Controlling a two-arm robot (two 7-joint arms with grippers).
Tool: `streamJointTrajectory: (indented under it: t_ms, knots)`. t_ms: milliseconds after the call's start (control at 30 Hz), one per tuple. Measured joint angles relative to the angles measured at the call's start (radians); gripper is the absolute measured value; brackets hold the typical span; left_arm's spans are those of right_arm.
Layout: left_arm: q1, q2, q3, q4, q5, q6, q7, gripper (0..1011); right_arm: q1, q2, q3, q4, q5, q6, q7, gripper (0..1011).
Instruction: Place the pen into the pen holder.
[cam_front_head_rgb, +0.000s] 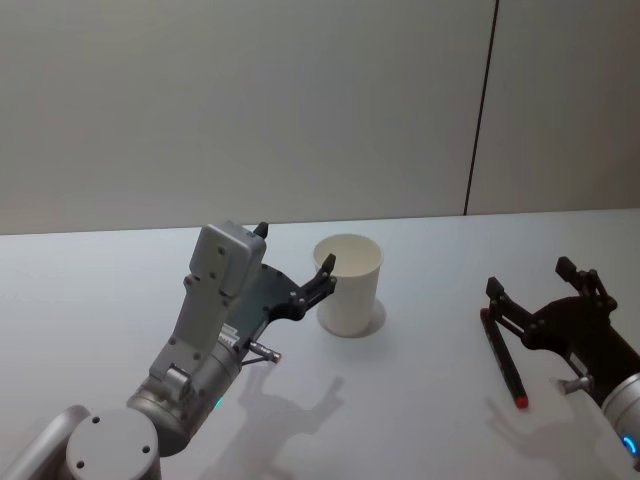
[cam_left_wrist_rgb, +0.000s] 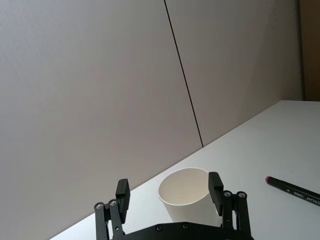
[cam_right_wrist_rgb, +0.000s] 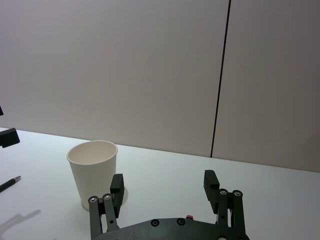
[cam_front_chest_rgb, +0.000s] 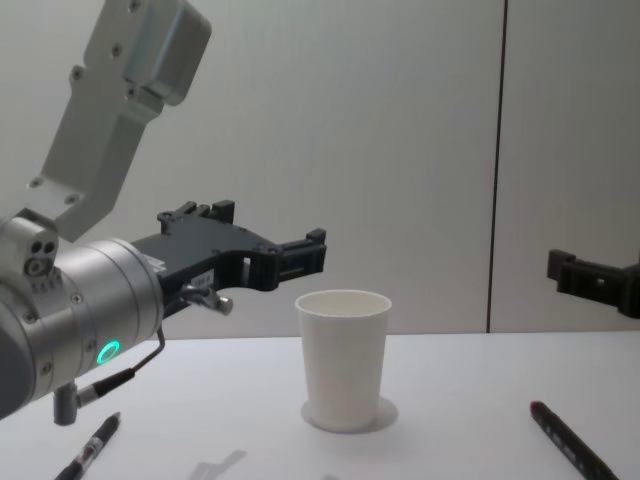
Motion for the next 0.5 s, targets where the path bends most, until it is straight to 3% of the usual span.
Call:
streamJointTrajectory:
  t_ms: [500]
  knots:
    - [0.000,0.000,0.000,0.000,0.000,0.000,0.000,1004,0.000,0.000,0.000,0.000,0.000,0.000,0.001,1002]
